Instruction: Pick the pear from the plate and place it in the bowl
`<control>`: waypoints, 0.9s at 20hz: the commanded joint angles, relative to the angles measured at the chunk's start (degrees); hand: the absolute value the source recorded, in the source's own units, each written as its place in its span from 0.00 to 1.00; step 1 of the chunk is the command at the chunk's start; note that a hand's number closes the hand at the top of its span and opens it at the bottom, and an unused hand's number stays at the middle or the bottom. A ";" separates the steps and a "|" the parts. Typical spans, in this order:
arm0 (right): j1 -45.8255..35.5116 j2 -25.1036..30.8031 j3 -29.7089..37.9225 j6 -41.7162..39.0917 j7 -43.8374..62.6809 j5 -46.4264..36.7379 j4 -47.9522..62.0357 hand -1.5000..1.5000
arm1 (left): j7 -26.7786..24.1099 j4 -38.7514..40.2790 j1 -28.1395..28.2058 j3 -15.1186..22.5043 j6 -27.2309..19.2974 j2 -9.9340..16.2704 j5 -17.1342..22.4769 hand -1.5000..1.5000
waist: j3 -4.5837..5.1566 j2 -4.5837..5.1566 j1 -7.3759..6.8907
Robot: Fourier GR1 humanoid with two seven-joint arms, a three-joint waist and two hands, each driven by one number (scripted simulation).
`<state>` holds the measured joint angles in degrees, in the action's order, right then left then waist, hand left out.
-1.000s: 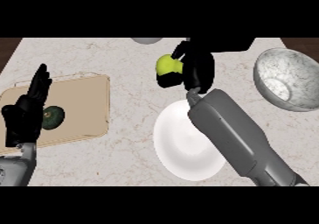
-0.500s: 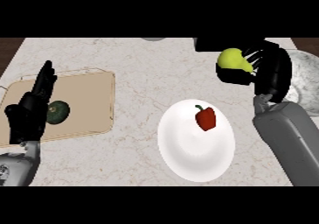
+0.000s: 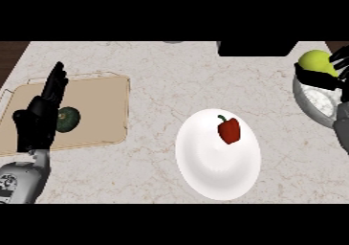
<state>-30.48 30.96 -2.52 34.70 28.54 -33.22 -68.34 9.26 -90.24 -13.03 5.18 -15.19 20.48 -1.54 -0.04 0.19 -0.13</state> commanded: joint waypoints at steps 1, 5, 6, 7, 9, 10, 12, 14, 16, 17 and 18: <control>0.37 4.00 2.39 0.44 -5.92 -2.06 9.70 1.00 | -2.05 -1.57 2.77 0.53 -0.15 -0.98 -0.81 0.50 | 0.00 0.12 -0.88; -3.17 5.95 6.37 3.85 -12.82 -2.28 22.56 1.00 | -0.54 -1.06 0.53 0.44 1.13 -0.83 -1.10 0.50 | -0.04 0.29 -1.16; -3.26 6.87 6.81 2.94 -15.30 -1.65 24.49 1.00 | 1.51 0.02 -2.22 -0.04 0.53 -0.87 -1.72 0.50 | -0.06 0.30 -0.89; -3.28 5.14 8.08 6.70 -18.84 -1.07 29.69 1.00 | -2.28 -1.24 2.36 1.32 0.00 -2.12 -2.27 0.50 | -0.11 0.54 -1.84; -7.02 4.58 9.35 7.26 -21.14 -1.20 35.89 1.00 | 0.89 -1.96 -0.06 0.78 1.68 -1.57 -1.62 0.50 | -0.09 0.41 -1.57; -10.72 5.61 9.97 5.35 -21.14 -0.97 39.45 1.00 | -0.53 1.09 -2.80 -2.01 3.25 0.01 0.22 0.50 | -0.11 0.75 -2.08; -9.08 5.67 15.33 3.63 -25.50 6.39 39.86 1.00 | 2.86 -3.55 -1.15 0.21 1.83 -1.30 -0.83 0.50 | -0.24 0.72 -2.36; -10.75 6.49 16.23 -2.36 -27.55 8.35 42.65 0.00 | 0.07 0.04 -1.34 0.99 0.16 -2.99 -2.84 0.50 | -0.20 0.87 -2.05; -8.45 3.45 18.50 -1.93 -33.67 11.38 44.05 0.00 | -0.46 -0.34 -0.84 -0.68 2.67 -1.45 -0.39 0.50 | -0.27 0.96 -2.35; -10.91 3.99 19.46 -2.06 -34.23 11.77 45.51 0.00 | 0.81 -2.10 -0.88 -0.05 2.33 -1.25 -1.25 0.50 | -0.33 1.08 -3.19; -10.10 4.30 20.92 -4.09 -38.29 13.83 45.03 0.00 | -1.29 0.67 -1.27 0.26 1.26 -2.84 -1.84 0.50 | -0.35 1.28 -2.56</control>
<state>-39.65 35.88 14.46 33.74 -2.02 -24.03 -26.74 9.35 -91.05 -14.06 5.31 -13.50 18.64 -2.88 -0.32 1.17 -2.55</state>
